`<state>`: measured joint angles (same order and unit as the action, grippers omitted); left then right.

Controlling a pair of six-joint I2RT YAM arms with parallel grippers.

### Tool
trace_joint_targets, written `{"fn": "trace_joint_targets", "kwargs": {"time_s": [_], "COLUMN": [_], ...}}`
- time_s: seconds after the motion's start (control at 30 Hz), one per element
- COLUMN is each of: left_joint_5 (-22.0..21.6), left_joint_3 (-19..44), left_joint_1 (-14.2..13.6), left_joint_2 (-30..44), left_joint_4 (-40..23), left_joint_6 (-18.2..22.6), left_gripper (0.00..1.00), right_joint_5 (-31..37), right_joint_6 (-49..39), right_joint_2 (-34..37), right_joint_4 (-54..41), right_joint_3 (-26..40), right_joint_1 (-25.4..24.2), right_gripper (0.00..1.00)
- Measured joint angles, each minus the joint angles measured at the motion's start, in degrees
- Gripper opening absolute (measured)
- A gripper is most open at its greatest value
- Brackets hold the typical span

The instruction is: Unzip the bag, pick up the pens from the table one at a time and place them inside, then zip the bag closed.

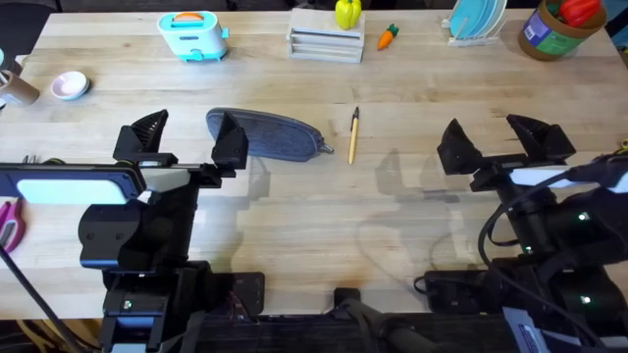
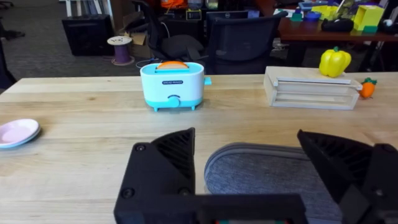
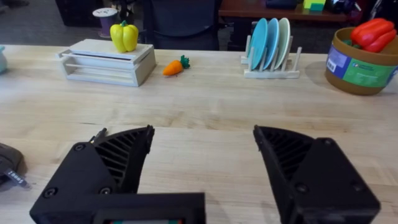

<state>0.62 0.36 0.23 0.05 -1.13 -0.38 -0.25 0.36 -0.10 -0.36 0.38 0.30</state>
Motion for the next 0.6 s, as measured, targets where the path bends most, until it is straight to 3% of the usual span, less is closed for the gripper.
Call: {"fn": "trace_joint_targets", "kwargs": {"time_s": [0.6], "left_joint_5": [0.0], "left_joint_3": [0.0], "left_joint_1": [0.0], "left_joint_2": [0.0], "left_joint_4": [0.0], "left_joint_6": [0.0], "left_gripper": [0.992], "right_joint_5": [0.6], "right_joint_6": [0.0], "right_joint_2": [0.0], "right_joint_4": [-0.4], "right_joint_3": [0.1], "right_joint_1": [0.0], "right_gripper": [0.996]}}
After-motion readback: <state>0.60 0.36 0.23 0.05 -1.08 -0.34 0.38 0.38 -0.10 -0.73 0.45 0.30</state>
